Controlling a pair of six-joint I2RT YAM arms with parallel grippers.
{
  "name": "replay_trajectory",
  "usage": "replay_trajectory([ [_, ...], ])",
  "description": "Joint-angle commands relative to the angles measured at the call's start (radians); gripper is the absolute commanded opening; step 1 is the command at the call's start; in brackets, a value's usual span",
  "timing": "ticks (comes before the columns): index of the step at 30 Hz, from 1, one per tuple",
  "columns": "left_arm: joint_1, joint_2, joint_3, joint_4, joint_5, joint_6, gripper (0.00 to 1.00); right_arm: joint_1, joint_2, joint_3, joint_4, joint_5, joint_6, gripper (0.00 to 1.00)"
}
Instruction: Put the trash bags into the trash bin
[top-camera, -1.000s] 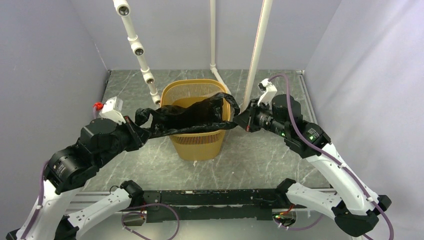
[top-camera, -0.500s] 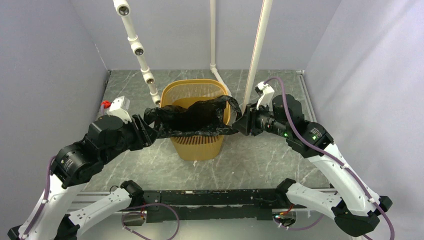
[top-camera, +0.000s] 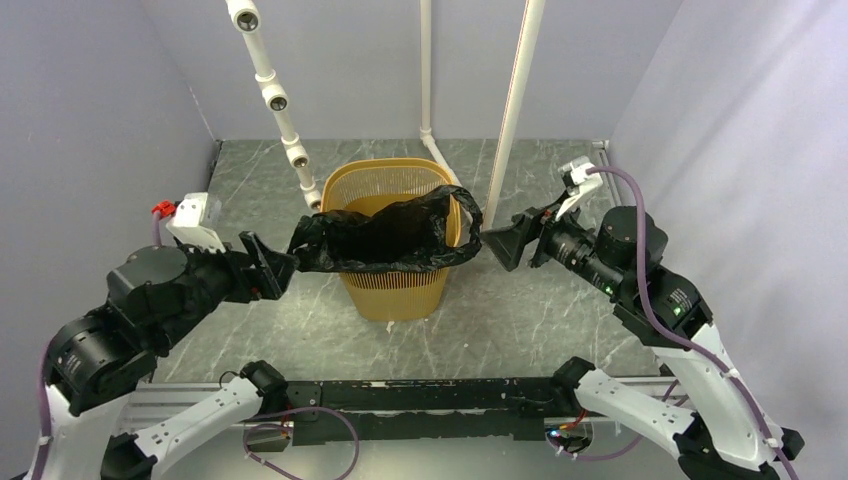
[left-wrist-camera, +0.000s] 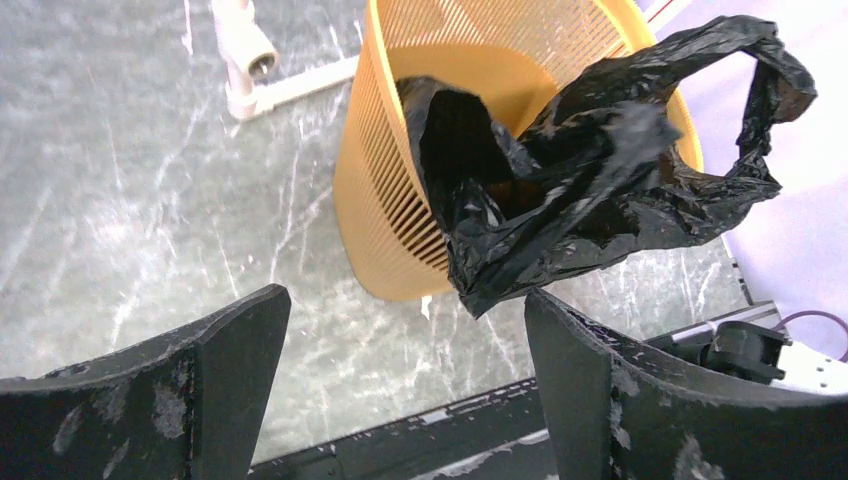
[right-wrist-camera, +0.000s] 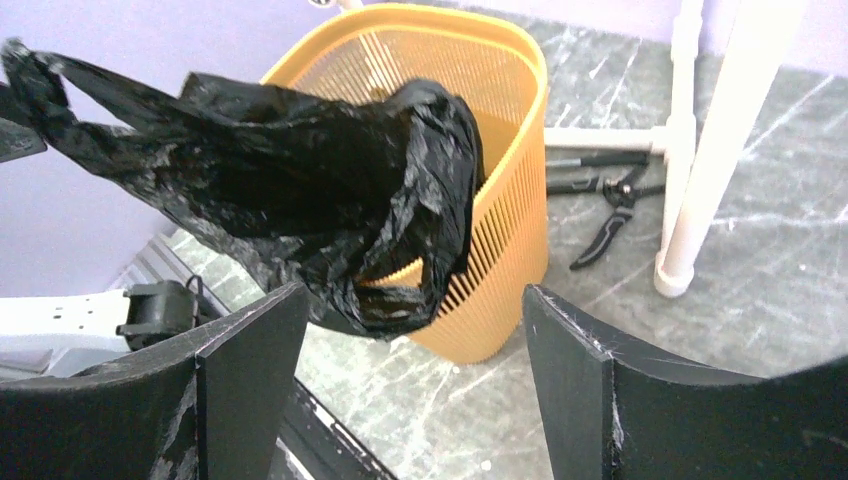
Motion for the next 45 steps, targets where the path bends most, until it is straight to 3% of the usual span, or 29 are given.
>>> replay_trajectory([
  [1,0.001,0.031,0.085,0.076,0.021,0.167,0.93,-0.001,0.058,0.067,0.081,-0.03,-0.055,0.83],
  [10,-0.001,0.256,0.43,-0.032,0.058,0.399,0.93,-0.001,0.311,0.331,-0.083,-0.066,-0.159,0.85],
  [17,0.001,0.518,0.684,-0.187,0.215,0.453,0.93,-0.005,0.434,0.463,-0.165,-0.104,-0.249,0.88],
  [24,0.001,0.653,0.824,-0.293,0.287,0.508,0.93,-0.022,0.522,0.585,-0.257,-0.183,-0.351,0.9],
  [33,0.001,0.668,0.783,-0.349,0.356,0.537,0.92,-0.041,0.68,0.723,-0.405,-0.33,-0.473,0.89],
  [40,0.001,0.657,0.735,-0.375,0.345,0.559,0.86,-0.041,0.747,0.768,-0.433,-0.335,-0.496,0.8],
  [42,0.001,0.661,0.722,-0.381,0.339,0.562,0.8,-0.041,0.745,0.765,-0.424,-0.326,-0.5,0.77],
  [45,0.001,0.665,0.703,-0.373,0.286,0.562,0.59,-0.041,0.74,0.763,-0.41,-0.329,-0.5,0.66],
])
